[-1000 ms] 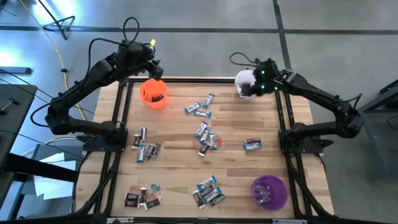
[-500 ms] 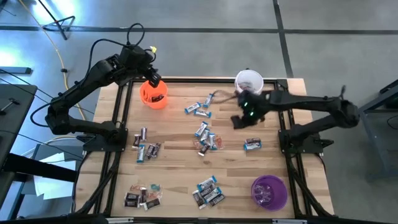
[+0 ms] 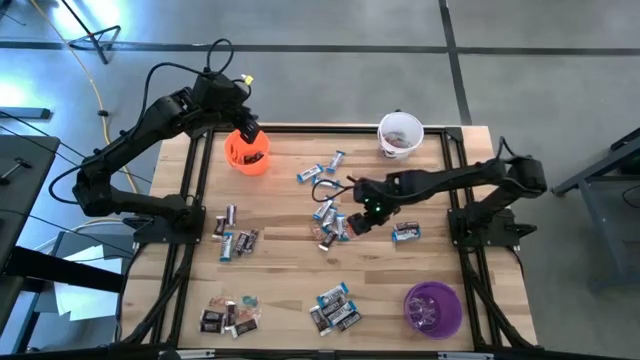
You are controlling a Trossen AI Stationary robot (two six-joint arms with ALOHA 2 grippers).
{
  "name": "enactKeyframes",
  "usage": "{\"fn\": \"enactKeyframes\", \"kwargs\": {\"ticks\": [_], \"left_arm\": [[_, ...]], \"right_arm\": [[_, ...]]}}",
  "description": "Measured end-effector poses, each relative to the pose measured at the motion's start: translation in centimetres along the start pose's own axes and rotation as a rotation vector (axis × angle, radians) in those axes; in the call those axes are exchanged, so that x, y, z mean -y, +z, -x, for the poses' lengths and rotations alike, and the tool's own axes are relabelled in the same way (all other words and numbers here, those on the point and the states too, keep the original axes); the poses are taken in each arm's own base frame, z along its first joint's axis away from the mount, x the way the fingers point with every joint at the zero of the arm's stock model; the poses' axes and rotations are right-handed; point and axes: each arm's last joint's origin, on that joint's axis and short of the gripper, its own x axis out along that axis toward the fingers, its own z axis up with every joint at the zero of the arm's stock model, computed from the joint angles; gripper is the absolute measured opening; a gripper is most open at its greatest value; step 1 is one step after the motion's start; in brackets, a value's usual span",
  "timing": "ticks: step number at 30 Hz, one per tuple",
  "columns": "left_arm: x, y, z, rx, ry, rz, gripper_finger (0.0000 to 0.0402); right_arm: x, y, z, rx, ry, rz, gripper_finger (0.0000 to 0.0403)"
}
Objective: Sort candy
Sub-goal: Put the red gummy into the white bucket
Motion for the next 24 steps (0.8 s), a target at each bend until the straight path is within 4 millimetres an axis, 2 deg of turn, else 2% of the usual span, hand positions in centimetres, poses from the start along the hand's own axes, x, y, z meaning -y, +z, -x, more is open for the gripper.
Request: {"fn": "enactKeyframes", "kwargs": {"ticks": [11,17,24], "left_arm": [[1.4,-0.1,0.9,0.019,-0.161,0.027,0.014],[2.0,-0.3,2.9,0.071,-0.211,0.027,0.014],[1.6,-0.8,5.7,0.157,-0.225,0.024,0.014]], "right_arm": [[0.4,-0.7,-2.1,0.023,-0.16,0.057,0.0195],[0.1,-1.3,-2.9,0.036,-0.199,-0.02,0.0195],[-0.3,-1.5,-3.2,0.086,-0.187,-0.104,0.0195]]}}
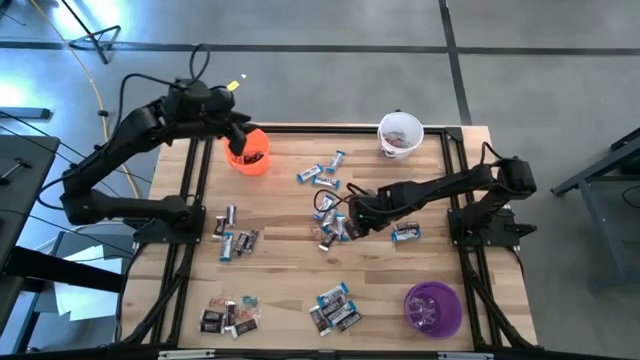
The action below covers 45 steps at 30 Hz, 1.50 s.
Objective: Sort candy
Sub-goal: Put the red gummy into the white bucket
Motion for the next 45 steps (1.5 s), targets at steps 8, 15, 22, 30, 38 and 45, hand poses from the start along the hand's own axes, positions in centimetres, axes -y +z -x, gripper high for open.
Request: {"fn": "enactKeyframes", "kwargs": {"ticks": [8,15,22,30,38,45], "left_arm": [[0.0,-0.2,2.6,0.08,-0.002,-0.027,0.014],[0.0,-0.4,3.9,0.123,-0.003,-0.052,0.014],[0.0,-0.5,4.8,0.148,-0.001,-0.065,0.014],[0.0,-0.7,5.8,0.176,-0.002,-0.086,0.014],[-0.1,-0.9,6.4,0.196,0.019,-0.108,0.014],[-0.2,-0.9,6.5,0.199,0.048,-0.112,0.014]], "right_arm": [[-1.0,0.4,-0.8,0.004,0.001,-0.047,0.0195],[-3.0,1.7,-3.0,-0.063,-0.133,0.044,0.0195],[-4.1,3.0,-4.9,-0.096,-0.202,0.109,0.0195],[-3.6,3.3,-6.9,-0.133,-0.25,0.095,0.0195],[-3.4,3.3,-7.1,-0.136,-0.267,0.09,0.0153],[-3.3,3.2,-7.1,-0.149,-0.266,0.086,0.0017]]}}
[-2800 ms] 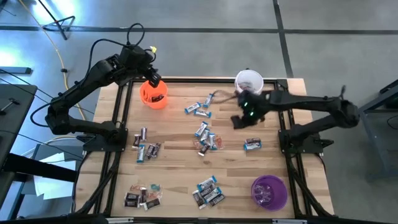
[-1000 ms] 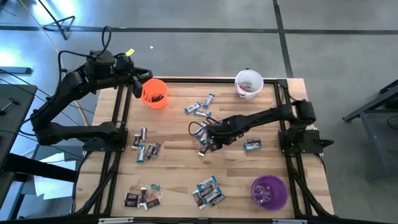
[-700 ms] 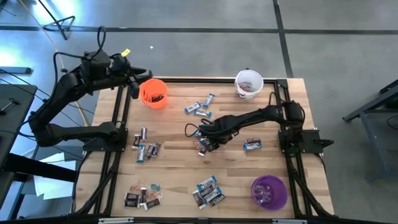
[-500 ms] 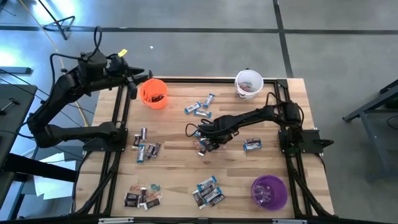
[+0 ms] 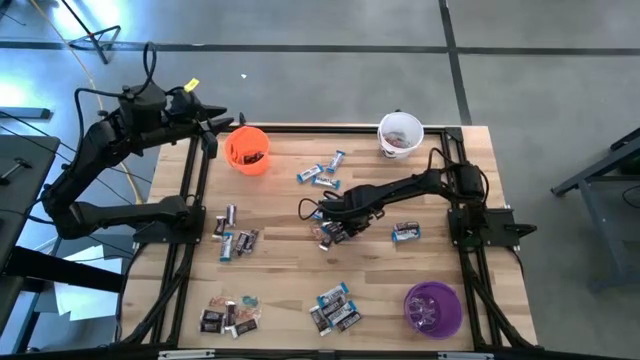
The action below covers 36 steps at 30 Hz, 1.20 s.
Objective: Sort candy
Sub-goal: Put the red gummy into the white bucket
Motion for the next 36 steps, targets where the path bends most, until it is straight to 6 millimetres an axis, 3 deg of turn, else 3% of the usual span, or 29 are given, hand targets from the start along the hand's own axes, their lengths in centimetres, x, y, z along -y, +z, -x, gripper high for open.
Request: {"fn": "enactKeyframes", "kwargs": {"ticks": [5,10,17,23,29,36], "left_arm": [[0.0,0.0,0.0,0.0,0.0,-0.007,0.014],[0.0,0.0,0.0,0.0,0.009,-0.013,0.014],[-0.1,0.0,0.0,0.0,0.032,-0.033,0.014],[-0.3,0.0,0.0,-0.003,0.096,-0.054,0.014],[-0.4,0.0,0.0,-0.008,0.152,-0.095,0.014],[-0.6,0.0,0.0,-0.014,0.189,-0.144,0.014]], "right_arm": [[-0.2,0.1,0.6,-0.024,-0.006,-0.011,0.0023],[-0.7,0.3,2.3,-0.03,-0.067,0.049,0.0005],[-1.5,0.9,7.9,0.057,-0.166,0.115,0.0003],[-0.4,2.1,13.9,0.197,-0.326,0.125,0.0005],[1.1,4.7,19.3,0.365,-0.244,0.091,0.0006],[4.1,7.5,24.1,0.489,-0.184,0.072,0.0006]]}}
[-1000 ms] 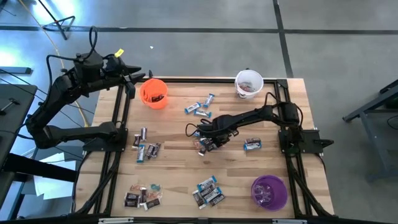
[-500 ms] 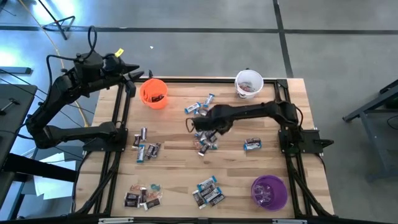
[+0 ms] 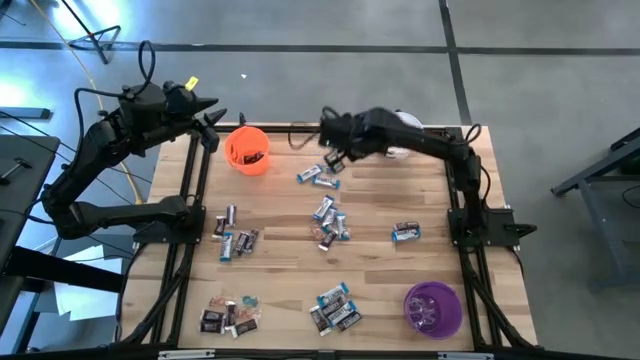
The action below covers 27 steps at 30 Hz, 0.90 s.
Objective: Sort candy
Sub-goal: Put the red gummy into the white bucket
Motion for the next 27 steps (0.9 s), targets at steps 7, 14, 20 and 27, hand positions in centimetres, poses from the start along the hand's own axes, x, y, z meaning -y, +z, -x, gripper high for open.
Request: {"fn": "enactKeyframes", "kwargs": {"ticks": [7,14,20,27], "left_arm": [[-0.1,0.0,0.0,-0.003,0.027,-0.027,0.014],[-0.4,0.6,0.0,0.042,0.121,0.007,0.014],[-0.5,1.5,-0.1,0.128,0.139,0.066,0.014],[-0.5,2.1,-0.6,0.182,0.142,0.13,0.014]], "right_arm": [[4.5,2.9,0.6,0.047,-0.003,0.021,0.0006],[11.2,4.7,0.1,0.042,-0.09,-0.021,0.0007],[15.5,5.7,-0.9,0.015,-0.133,-0.033,0.0007],[18.8,6.3,-1.7,-0.015,-0.167,-0.024,0.0007]]}}
